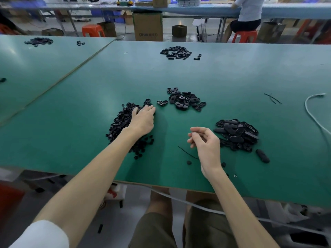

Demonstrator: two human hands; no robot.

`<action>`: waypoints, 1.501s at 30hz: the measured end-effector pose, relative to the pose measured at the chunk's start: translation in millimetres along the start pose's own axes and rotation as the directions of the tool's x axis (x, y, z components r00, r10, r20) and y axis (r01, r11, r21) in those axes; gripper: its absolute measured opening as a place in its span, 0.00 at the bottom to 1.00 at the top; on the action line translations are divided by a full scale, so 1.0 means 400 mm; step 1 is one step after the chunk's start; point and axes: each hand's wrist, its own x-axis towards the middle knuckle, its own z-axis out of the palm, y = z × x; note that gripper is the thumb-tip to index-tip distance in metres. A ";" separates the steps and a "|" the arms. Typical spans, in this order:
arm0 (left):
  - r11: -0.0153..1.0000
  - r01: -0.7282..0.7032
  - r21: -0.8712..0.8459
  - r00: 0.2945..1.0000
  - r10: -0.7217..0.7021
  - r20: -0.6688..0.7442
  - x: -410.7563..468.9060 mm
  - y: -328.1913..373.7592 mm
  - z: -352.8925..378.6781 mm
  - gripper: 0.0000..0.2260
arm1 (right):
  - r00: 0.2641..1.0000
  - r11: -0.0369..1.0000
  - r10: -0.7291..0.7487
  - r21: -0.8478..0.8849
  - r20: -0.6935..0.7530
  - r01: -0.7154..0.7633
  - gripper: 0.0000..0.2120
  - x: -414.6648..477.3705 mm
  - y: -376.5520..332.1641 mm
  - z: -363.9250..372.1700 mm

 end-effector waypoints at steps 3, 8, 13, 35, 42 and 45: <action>0.998 -0.040 -0.041 0.991 0.034 -0.133 -0.006 0.011 -0.001 0.19 | 1.000 1.000 -0.004 0.002 0.000 0.004 0.07 0.001 0.001 -0.001; 0.942 -0.284 -0.181 0.952 0.254 -0.170 -0.052 0.077 0.002 0.17 | 1.000 1.000 -0.011 0.004 0.002 0.011 0.08 0.003 0.005 0.002; 0.881 -0.398 -0.254 0.906 0.335 -0.258 -0.106 0.126 0.030 0.10 | 1.000 1.000 -0.011 0.014 -0.009 0.011 0.08 0.004 0.007 0.001; 0.609 -0.103 -0.786 0.993 0.018 -0.117 -0.189 0.090 -0.025 0.10 | 0.992 0.999 -0.047 -0.016 0.119 0.050 0.01 -0.005 -0.001 0.002; 0.917 0.092 -0.388 0.992 -0.119 -0.047 -0.171 -0.039 -0.081 0.09 | 0.997 0.999 -0.029 0.048 0.075 0.025 0.02 -0.007 -0.009 0.004; 0.922 0.064 -0.381 0.998 -0.067 0.005 -0.177 -0.046 -0.087 0.07 | 0.997 0.995 -0.006 0.101 0.074 -0.001 0.02 -0.007 -0.012 0.006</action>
